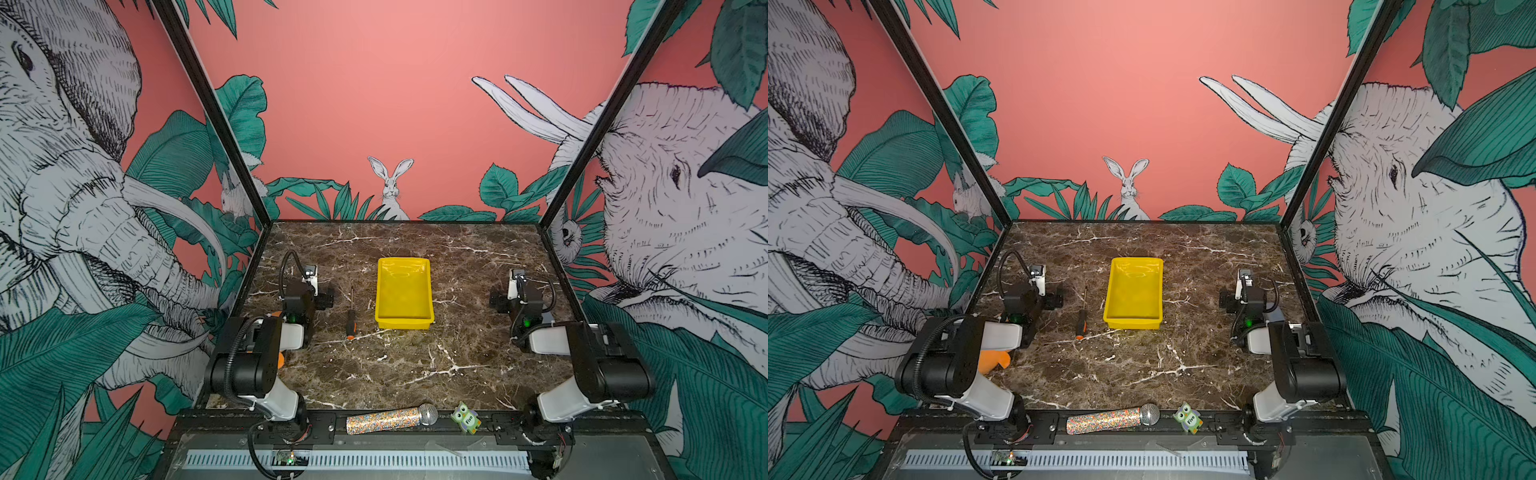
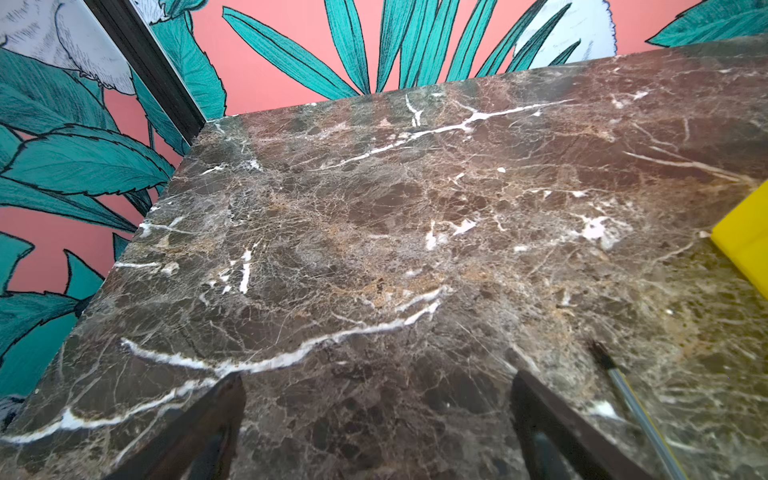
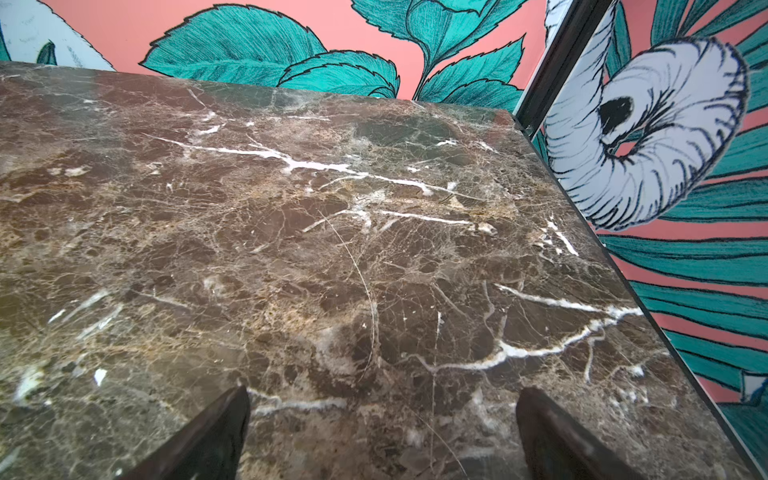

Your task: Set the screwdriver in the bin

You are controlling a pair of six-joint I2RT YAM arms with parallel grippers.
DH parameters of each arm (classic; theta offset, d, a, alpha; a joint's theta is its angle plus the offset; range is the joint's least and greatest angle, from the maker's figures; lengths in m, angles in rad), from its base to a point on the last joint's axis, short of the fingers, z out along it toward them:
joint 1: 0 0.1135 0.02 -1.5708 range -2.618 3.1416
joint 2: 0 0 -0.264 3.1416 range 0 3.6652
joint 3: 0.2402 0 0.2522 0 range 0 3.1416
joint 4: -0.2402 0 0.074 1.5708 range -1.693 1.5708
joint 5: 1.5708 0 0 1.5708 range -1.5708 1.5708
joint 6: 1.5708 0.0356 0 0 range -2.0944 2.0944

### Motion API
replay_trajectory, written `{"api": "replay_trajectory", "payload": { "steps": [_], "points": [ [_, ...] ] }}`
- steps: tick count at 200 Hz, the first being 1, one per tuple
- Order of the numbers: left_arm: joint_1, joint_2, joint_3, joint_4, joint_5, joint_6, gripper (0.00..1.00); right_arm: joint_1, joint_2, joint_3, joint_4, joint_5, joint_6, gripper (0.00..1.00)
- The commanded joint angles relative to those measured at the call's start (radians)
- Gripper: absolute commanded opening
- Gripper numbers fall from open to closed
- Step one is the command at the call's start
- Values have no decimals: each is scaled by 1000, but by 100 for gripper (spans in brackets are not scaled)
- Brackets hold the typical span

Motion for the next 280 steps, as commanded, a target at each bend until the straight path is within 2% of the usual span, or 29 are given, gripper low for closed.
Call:
{"api": "replay_trajectory", "payload": {
  "steps": [1,248,256,280],
  "points": [
    [7,-19,2,11,11,7,100,-2,-1,10,43,-1,6,99],
    [7,-19,4,12,6,4,100,-3,-1,12,41,-1,6,99],
    [5,-26,4,29,-46,-2,100,-2,-1,10,45,-1,6,99],
    [3,-165,116,-300,-115,-27,100,-1,-2,9,46,-1,6,99]
  ]
}}
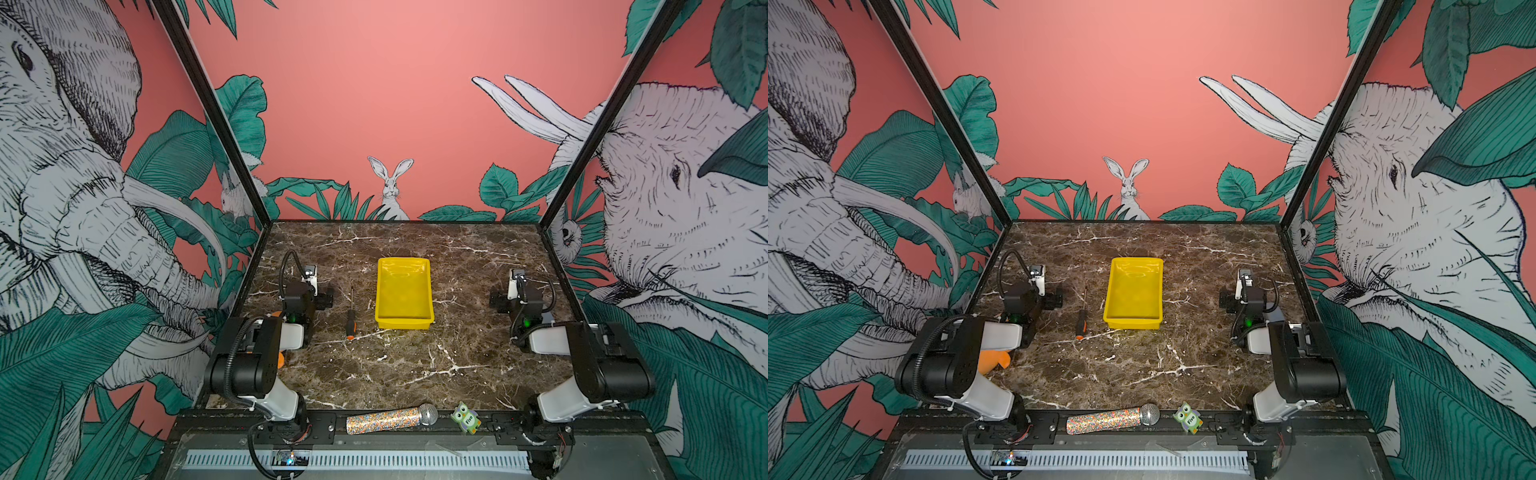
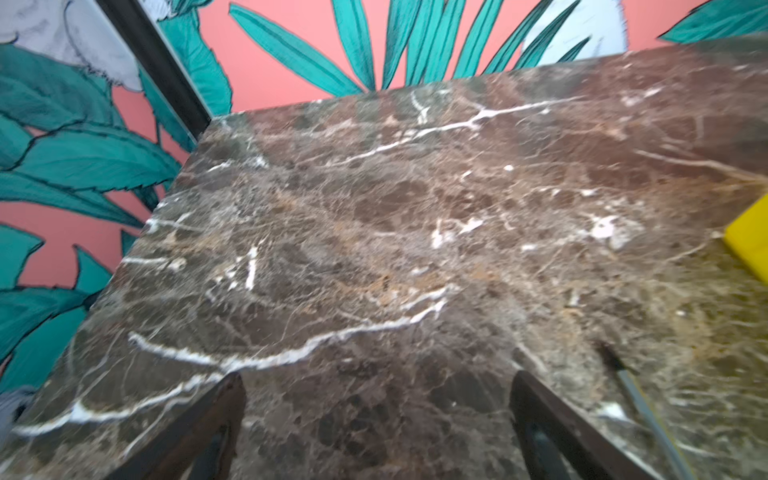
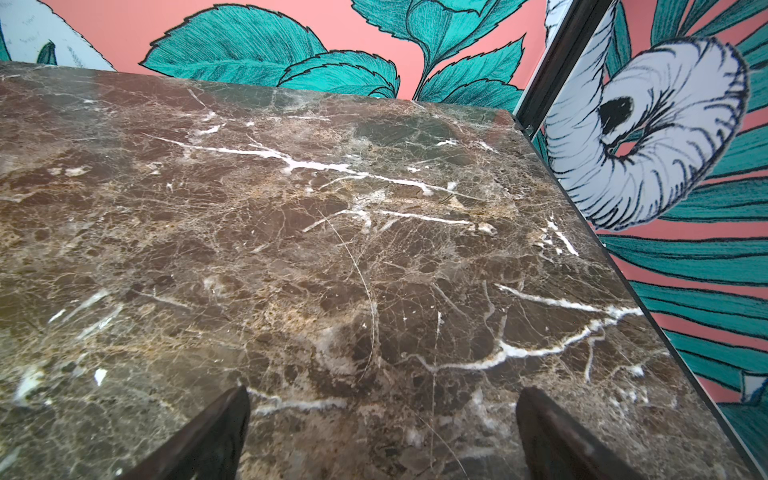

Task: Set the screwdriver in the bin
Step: 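Raise the left gripper toward the screwdriver while the right arm lifts and moves outward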

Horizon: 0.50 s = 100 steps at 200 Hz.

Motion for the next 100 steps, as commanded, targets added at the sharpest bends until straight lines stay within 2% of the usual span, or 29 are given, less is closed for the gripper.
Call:
{"api": "replay_trajectory", "payload": {
  "steps": [1,17,29,37,47,53,68,100],
  "points": [
    [3,-143,104,-238,-75,-20,100,-2,-2,9,46,-1,6,99],
    [1,-252,185,-436,-157,-123,100,-2,-13,12,37,8,7,99],
    [1,-342,264,-630,-163,-215,100,-1,-69,28,-40,14,9,99],
    [1,-392,324,-761,-165,-281,100,-1,-133,64,-162,41,27,99],
    [1,-446,389,-897,-140,-318,100,-3,-213,146,-436,86,93,99],
    [1,-471,424,-968,-128,-332,100,-2,-247,198,-541,78,102,99],
    [0,-518,522,-1165,-123,-398,100,-2,-306,273,-688,-14,149,99],
    [0,-584,613,-1443,21,-479,100,5,-372,397,-890,-280,229,99]
  ]
}}
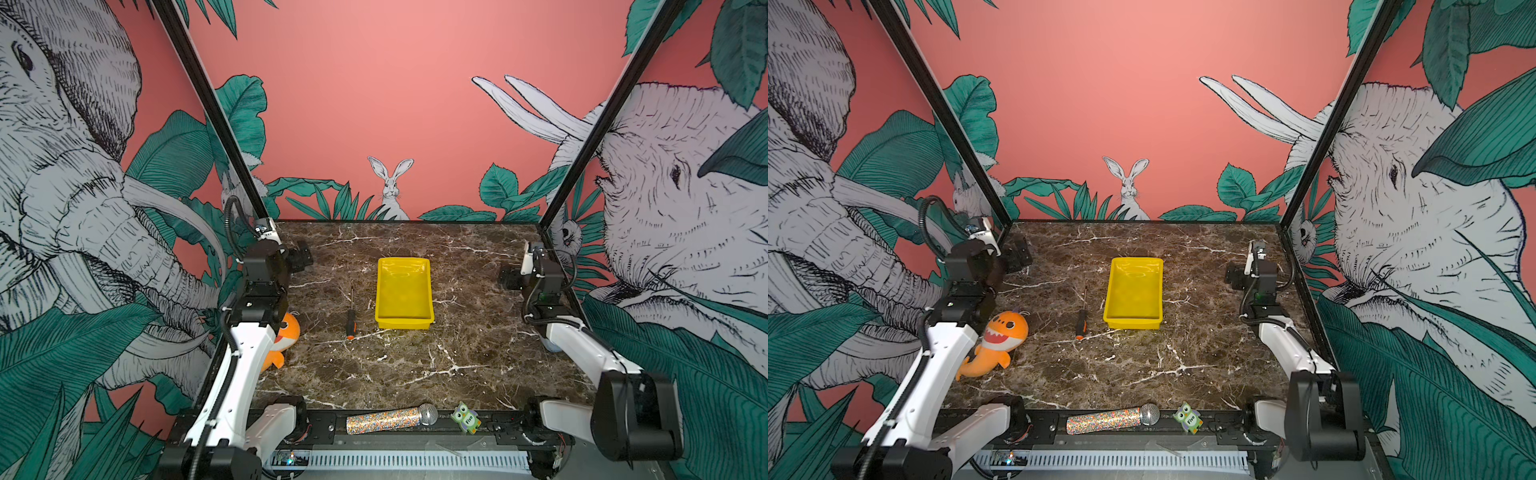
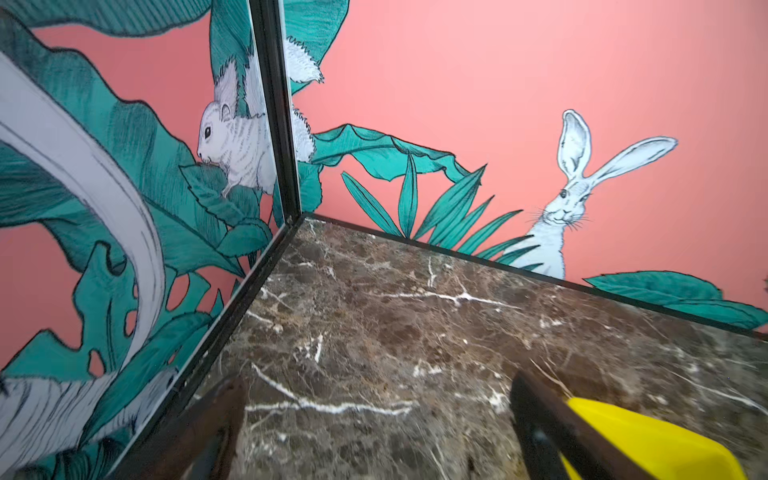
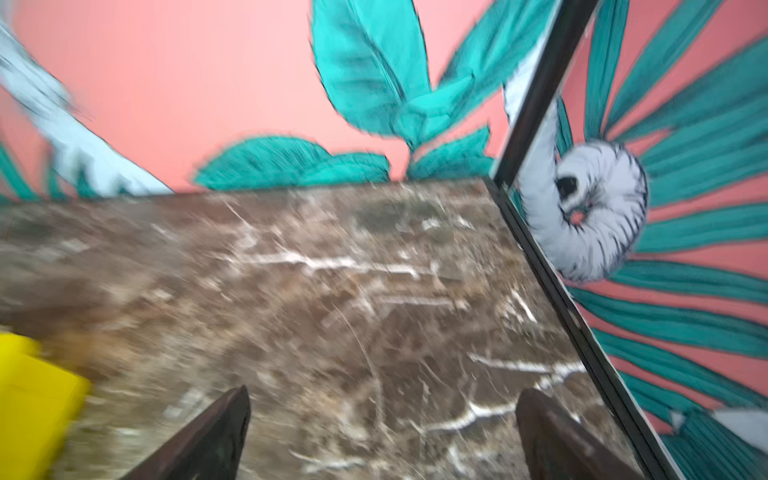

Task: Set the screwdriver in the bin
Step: 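Raise the left gripper toward the screwdriver while the right arm lifts and moves outward, then lower the open left gripper over the black-and-orange screwdriver handle while the right arm holds position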

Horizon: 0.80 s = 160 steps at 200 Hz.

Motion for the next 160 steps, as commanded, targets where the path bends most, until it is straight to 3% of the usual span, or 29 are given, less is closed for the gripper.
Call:
{"api": "replay_trajectory", "payload": {
  "steps": [1,26,60,111,160],
  "points": [
    [0,-29,28,-405,105,-125,100,7,-30,71,-281,-207,90,99],
    [-34,-107,15,-552,152,-163,100,30,-25,186,-431,-365,91,99],
    [-135,-194,-42,-670,91,-222,100,62,71,333,-518,-536,81,100],
    [-168,-240,-152,-623,168,-289,100,69,100,373,-576,-837,129,100],
    [-188,-156,-190,-597,198,-269,100,70,-7,328,-737,-890,85,99]
  ]
}}
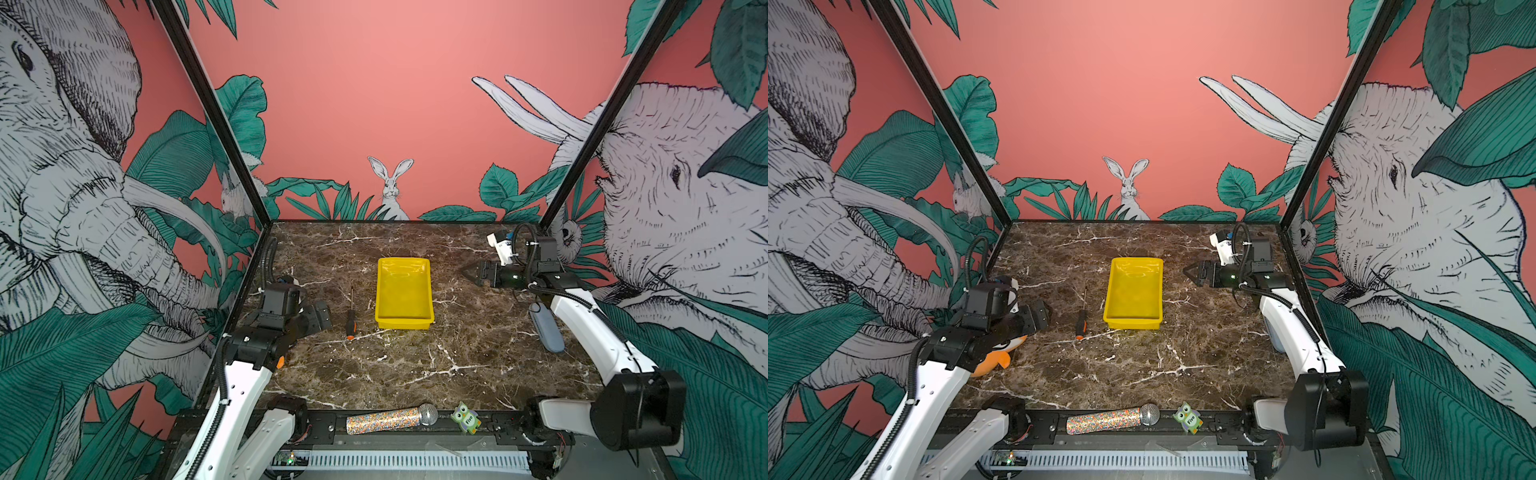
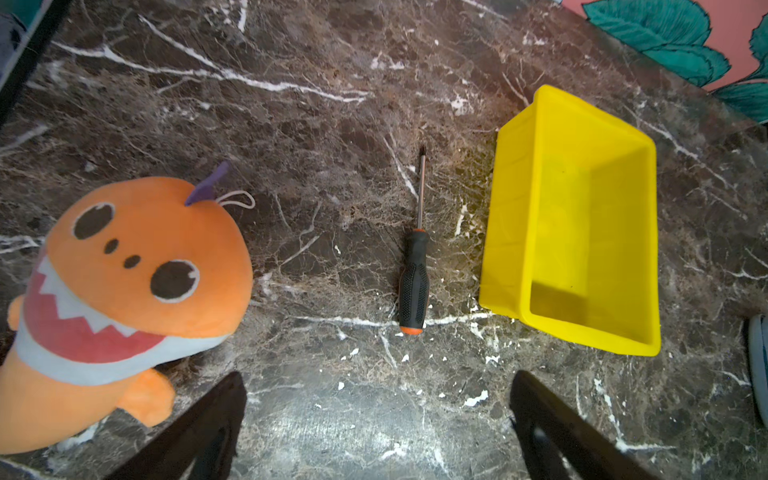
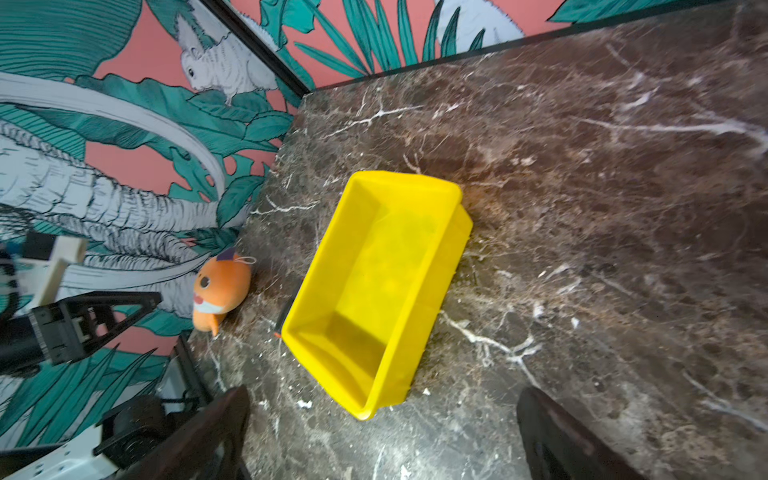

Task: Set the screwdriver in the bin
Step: 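Lower the open left gripper over the black-and-orange screwdriver handle while the right arm holds position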

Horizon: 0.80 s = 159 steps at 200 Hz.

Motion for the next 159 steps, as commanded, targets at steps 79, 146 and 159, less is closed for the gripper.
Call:
{"api": "replay_trajectory", "payload": {
  "steps": [79,146,159],
  "points": [
    [-121,233,-89,138,-13,-24,100,4,-86,-59,-103,-156,6,99],
    [-204,451,-51,226,-73,-81,99,3,-97,-72,-142,-151,-27,99],
    [-206,473,-54,249,-64,-90,99,2,-102,-81,-159,-150,-48,99]
  ]
}}
